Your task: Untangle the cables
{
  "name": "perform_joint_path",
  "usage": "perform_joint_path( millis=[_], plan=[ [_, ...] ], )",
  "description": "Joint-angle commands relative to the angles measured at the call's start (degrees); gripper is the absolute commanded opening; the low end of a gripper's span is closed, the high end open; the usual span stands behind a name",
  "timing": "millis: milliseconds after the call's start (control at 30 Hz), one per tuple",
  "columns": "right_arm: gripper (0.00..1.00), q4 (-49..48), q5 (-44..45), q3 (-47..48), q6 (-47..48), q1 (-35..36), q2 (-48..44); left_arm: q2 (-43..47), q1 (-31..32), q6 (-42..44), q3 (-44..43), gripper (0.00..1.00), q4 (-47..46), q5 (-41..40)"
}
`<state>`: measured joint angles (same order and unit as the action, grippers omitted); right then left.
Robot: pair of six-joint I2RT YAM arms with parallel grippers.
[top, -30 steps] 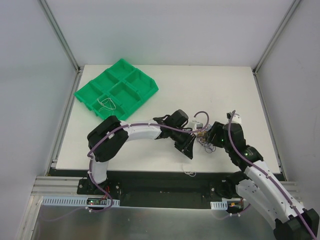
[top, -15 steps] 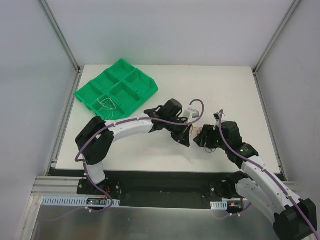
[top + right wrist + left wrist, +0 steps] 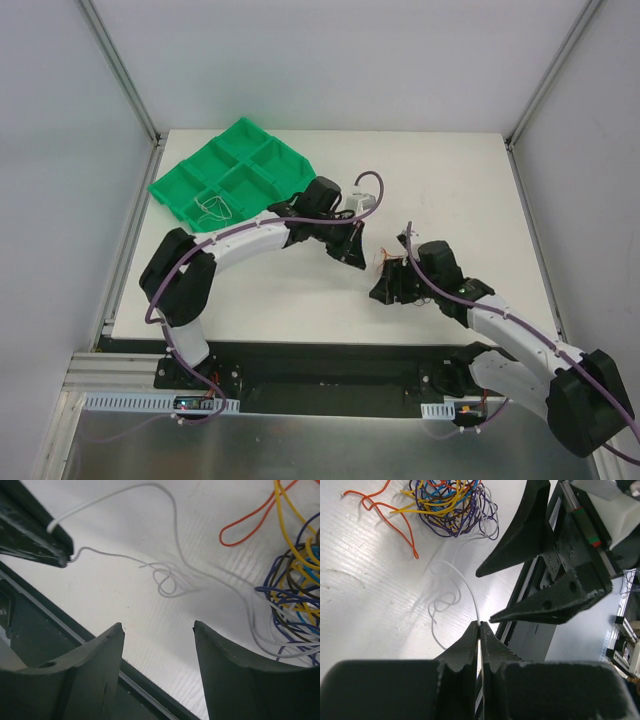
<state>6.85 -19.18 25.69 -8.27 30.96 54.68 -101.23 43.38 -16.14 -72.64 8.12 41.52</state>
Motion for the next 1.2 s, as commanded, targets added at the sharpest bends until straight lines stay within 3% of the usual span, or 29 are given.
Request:
perform_joint_path(
  millis=[0, 267, 467, 800, 1033, 1167],
  plan=[
    [0.60, -2.5, 4.3, 1.7, 0.7, 0.3, 1.1, 3.4, -1.5, -0.7, -0.8, 0.00, 0.1, 4.0],
    [0.61, -10.5, -1.5, -1.4, 7.9, 0.2, -1.1, 4.1, -4.1, -1.6, -2.0, 0.00, 0.1, 12.6],
    [0.63, -20.1, -13.4, -5.6, 7.8, -2.0, -4.5, 4.5, -5.8, -3.1, -3.0, 0.00, 0.1, 19.8],
    [0.64, -25.4, -18.8, -9.8, 6.2, -4.7, -13.4, 9.3, -6.8, -3.2, -2.5, 0.00, -1.3, 25.0],
    [0.55, -31.2, -24.5, -12.2, 3.6, -4.6, -15.1, 12.0, -7.3, -3.9, -2.0, 0.00, -2.8, 26.2],
    [0.38, -31.5, -25.0, -12.2, 3.4, -4.6, -14.9, 12.7, -7.3, -4.9, -1.5, 0.00, -3.9, 26.6]
  ],
)
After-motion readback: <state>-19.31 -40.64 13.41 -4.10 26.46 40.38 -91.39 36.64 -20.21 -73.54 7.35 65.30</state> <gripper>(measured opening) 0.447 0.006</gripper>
